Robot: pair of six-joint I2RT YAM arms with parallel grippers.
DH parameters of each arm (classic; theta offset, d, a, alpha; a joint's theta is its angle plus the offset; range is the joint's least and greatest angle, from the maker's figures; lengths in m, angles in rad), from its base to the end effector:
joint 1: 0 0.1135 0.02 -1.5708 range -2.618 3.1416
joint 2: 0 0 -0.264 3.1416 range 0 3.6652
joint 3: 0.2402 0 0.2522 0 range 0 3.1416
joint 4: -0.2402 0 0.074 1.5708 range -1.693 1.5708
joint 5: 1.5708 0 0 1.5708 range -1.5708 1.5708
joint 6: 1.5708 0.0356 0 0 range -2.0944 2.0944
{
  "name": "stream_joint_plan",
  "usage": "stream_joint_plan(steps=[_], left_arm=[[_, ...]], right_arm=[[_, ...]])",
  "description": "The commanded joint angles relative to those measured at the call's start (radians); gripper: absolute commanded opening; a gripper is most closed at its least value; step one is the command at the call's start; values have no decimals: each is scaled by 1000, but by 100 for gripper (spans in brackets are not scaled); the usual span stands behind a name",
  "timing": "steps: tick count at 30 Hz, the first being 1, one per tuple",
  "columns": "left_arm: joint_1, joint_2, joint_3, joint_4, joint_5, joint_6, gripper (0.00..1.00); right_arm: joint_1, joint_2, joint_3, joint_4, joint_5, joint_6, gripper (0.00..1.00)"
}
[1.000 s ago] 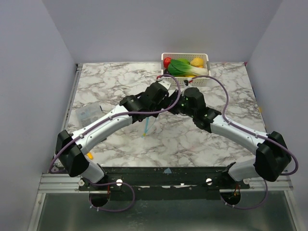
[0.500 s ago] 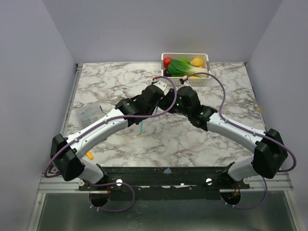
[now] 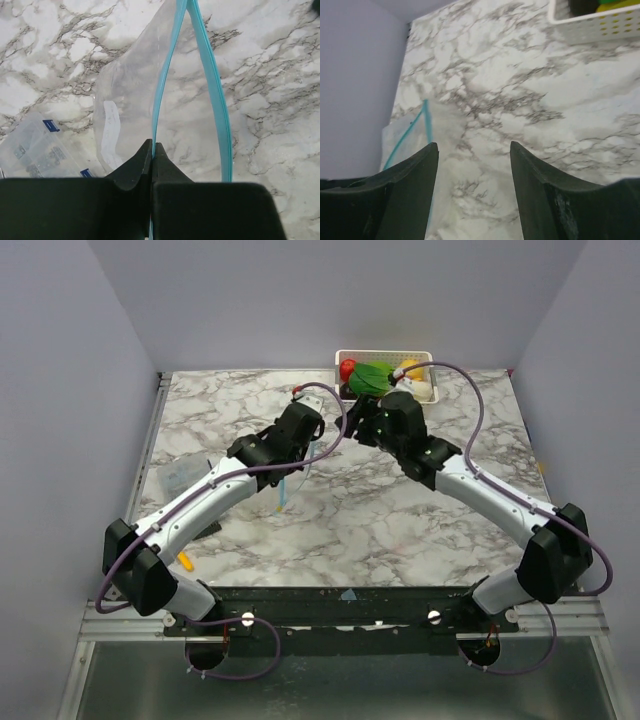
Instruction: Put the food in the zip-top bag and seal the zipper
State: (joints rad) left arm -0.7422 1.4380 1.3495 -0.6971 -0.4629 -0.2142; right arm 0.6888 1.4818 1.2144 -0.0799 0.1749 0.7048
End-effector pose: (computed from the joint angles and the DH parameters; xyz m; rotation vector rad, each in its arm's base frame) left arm 0.2386 -0.1973 0.3384 0.3744 2.2250 0.0419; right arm 0.2751 0.2184 0.3325 0.1380 1.9845 0.7604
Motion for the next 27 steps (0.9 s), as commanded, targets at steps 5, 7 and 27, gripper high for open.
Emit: stream_joint_plan(steps=[5, 7, 27], left_arm=[[42, -46, 2, 5, 88, -39, 0], [45, -50, 6, 5, 113, -43, 0], [45, -73, -5, 26, 242, -51, 0]], right_arm=[[-195, 222, 152, -6, 86, -175, 63], [-225, 313, 241, -32, 90, -210, 63], [-308, 863, 827, -248, 149, -330, 62]])
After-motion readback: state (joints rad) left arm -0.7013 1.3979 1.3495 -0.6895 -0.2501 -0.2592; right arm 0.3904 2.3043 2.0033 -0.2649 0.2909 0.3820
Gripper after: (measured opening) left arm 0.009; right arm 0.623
